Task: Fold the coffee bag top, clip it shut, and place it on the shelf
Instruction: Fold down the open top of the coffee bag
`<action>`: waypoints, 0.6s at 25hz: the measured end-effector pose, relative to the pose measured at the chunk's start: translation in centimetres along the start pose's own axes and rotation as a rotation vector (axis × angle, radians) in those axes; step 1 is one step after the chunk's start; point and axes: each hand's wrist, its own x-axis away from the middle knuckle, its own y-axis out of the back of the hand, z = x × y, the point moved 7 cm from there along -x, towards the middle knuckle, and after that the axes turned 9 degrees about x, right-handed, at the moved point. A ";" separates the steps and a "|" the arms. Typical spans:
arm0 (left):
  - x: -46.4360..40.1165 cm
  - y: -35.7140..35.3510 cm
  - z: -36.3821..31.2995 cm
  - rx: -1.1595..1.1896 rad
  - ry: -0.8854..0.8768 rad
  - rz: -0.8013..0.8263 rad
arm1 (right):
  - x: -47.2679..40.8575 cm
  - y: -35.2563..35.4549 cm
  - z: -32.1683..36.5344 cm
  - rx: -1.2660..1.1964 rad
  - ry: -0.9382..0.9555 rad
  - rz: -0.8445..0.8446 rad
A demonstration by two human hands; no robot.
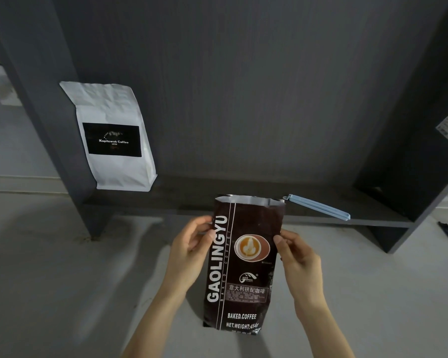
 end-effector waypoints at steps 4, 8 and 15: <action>-0.1 0.3 0.2 -0.029 0.008 -0.029 | 0.2 -0.2 0.5 -0.017 0.043 -0.015; -0.1 0.3 0.2 -0.035 0.005 -0.025 | 0.1 -0.2 0.4 0.017 0.074 -0.015; 0.3 0.2 -0.2 -0.005 0.044 0.032 | 0.1 0.0 -0.4 0.031 0.063 0.036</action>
